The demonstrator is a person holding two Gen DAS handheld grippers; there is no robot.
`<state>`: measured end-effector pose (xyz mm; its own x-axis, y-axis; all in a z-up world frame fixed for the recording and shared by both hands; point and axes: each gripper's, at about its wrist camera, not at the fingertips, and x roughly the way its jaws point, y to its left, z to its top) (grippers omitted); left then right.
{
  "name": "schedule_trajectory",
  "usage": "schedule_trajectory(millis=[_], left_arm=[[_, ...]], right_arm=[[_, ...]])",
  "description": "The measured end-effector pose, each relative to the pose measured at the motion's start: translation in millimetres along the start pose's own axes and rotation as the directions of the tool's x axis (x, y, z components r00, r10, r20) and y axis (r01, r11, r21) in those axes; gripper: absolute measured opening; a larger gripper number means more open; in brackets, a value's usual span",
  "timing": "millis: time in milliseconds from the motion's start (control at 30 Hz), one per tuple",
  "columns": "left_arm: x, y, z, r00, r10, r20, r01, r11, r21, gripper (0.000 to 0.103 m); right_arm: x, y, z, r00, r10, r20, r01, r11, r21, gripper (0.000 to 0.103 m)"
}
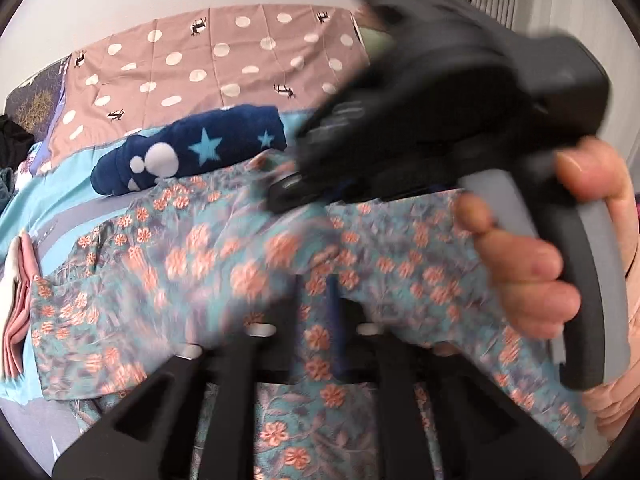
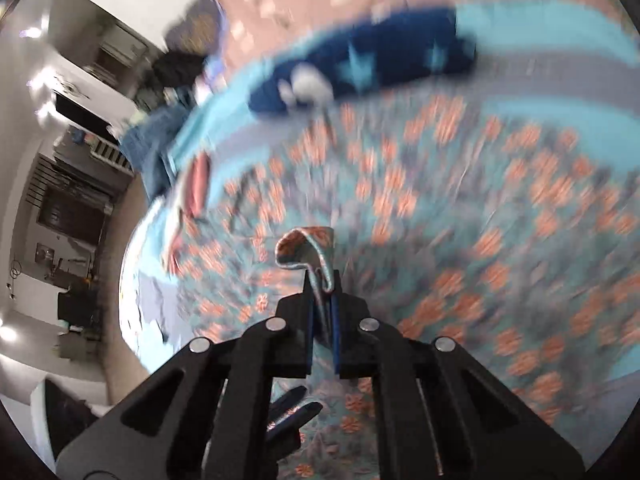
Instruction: Fold small clothes
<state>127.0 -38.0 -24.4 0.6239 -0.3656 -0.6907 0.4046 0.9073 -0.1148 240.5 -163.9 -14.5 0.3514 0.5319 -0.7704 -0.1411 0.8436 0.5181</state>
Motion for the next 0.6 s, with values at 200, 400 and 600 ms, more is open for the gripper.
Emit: schedule_trajectory(millis=[200,400,600], left_arm=[[-24,35,-16,0.992,0.121,0.045,-0.119,0.992,-0.046,0.063],[-30,122,-59,0.932,0.35,-0.096,-0.362,0.914,-0.182,0.063],[-41,179,-80,0.911,0.372,-0.177,-0.409,0.868,-0.283,0.063]], right_arm=[[-27,-72,-7,0.986,-0.144,0.088,0.135,0.986,0.095,0.007],[-5,-114,-23,0.992,-0.127,0.027,0.12,0.979,0.165,0.015],[3,-108,-28,0.995,-0.097,-0.004,0.097,0.983,0.156,0.059]])
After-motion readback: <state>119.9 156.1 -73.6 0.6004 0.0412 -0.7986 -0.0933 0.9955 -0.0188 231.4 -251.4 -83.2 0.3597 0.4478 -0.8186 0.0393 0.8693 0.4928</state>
